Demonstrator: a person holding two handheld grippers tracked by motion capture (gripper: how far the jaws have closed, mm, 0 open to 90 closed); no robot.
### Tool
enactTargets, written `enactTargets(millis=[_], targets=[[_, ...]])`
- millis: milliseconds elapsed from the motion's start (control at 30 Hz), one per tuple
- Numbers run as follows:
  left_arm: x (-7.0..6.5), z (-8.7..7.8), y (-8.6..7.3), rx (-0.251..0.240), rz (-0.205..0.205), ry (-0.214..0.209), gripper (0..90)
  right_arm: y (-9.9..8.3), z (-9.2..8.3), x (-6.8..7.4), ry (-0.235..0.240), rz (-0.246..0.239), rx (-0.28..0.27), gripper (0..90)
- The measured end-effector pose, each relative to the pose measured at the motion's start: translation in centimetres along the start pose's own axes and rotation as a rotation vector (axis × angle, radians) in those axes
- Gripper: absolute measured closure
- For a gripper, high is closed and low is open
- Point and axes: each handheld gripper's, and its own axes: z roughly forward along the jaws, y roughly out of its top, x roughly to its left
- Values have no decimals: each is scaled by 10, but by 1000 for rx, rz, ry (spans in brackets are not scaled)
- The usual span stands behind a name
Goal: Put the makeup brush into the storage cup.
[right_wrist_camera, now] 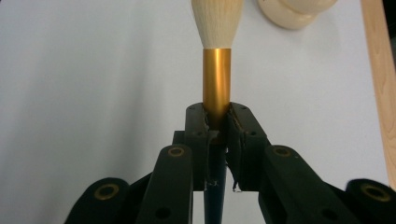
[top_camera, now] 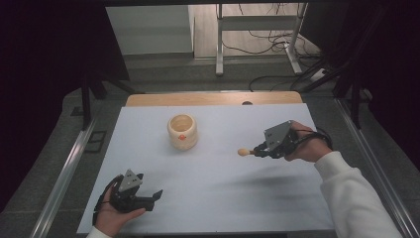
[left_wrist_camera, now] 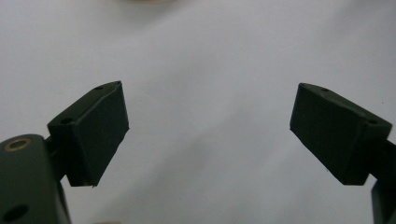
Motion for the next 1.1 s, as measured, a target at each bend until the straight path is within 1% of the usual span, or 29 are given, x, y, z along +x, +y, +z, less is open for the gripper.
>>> enactTargets(millis=[67, 100, 133, 167, 200, 233, 300, 367, 400, 467, 500, 533, 567, 600, 633, 667, 700, 733, 767, 800, 833, 867, 900, 967, 1000, 1033, 1100], targets=[[0, 0, 0, -1, 0, 0, 119, 0, -1, 1, -5, 5, -9, 795], [0, 0, 0, -1, 0, 0, 119, 0, -2, 1, -16, 14, -17, 795], [0, 0, 0, -4, -4, 0, 119, -1, -4, 2, -30, 27, -36, 795], [0, 0, 0, -4, -3, 0, 119, -1, -4, 2, -30, 27, -36, 795], [-1, 0, 0, -4, -2, 0, 119, -1, -5, 2, -40, 34, -42, 795], [-1, 0, 0, -4, -2, 1, 119, -2, -6, 2, -61, 52, -61, 795], [-1, 0, 0, -5, -2, 1, 119, -3, -7, 3, -72, 67, -83, 794], [-1, 0, 0, -6, -2, 1, 119, -3, -8, 3, -76, 73, -88, 795], [-1, 0, 0, -5, -2, 1, 119, -4, -9, 4, -91, 89, -108, 795], [-1, 0, 0, -6, -3, 1, 119, -5, -10, 5, -96, 97, -109, 795], [-1, 0, 0, -6, -3, 1, 119, -7, -12, 5, -126, 130, -131, 794], [-1, 0, 1, -5, -2, 1, 119, -8, -13, 6, -134, 141, -135, 795], [-1, 0, 1, -5, -2, 1, 119, -8, -13, 6, -134, 141, -135, 795], [-1, 0, 1, -5, -2, 1, 119, -10, -16, 7, -171, 168, -145, 794], [-1, 0, 1, -6, -2, 1, 120, -11, -17, 8, -181, 183, -158, 794], [-1, 0, 1, -6, -2, 1, 119, -11, -17, 8, -181, 183, -158, 794], [-1, 0, 1, -7, -2, 1, 119, -12, -18, 8, -202, 198, -174, 794], [-2, 0, 1, -7, -2, 1, 119, -15, -20, 10, -236, 244, -207, 794], [-2, 0, 1, -7, -2, 1, 119, -15, -20, 10, -236, 244, -207, 794], [-2, 0, 1, -8, -1, 1, 119, -17, -21, 11, -267, 296, -237, 795], [-2, 0, 1, -9, -1, 1, 119, -18, -21, 12, -272, 310, -250, 794], [-2, 0, 1, -10, 1, 3, 119, -19, -21, 13, -275, 315, -262, 794], [-2, 0, 1, -10, 1, 3, 120, -19, -21, 13, -275, 315, -262, 794], [-2, -1, 2, -11, 1, 5, 119, -21, -20, 16, -295, 328, -278, 794], [-2, -1, 2, -11, 1, 5, 120, -21, -20, 16, -295, 328, -278, 794], [-2, 0, 1, -10, 1, 5, 120, -21, -19, 18, -304, 340, -293, 794], [-2, 0, 1, -10, 0, 4, 120, -21, -18, 18, -308, 340, -297, 794]])
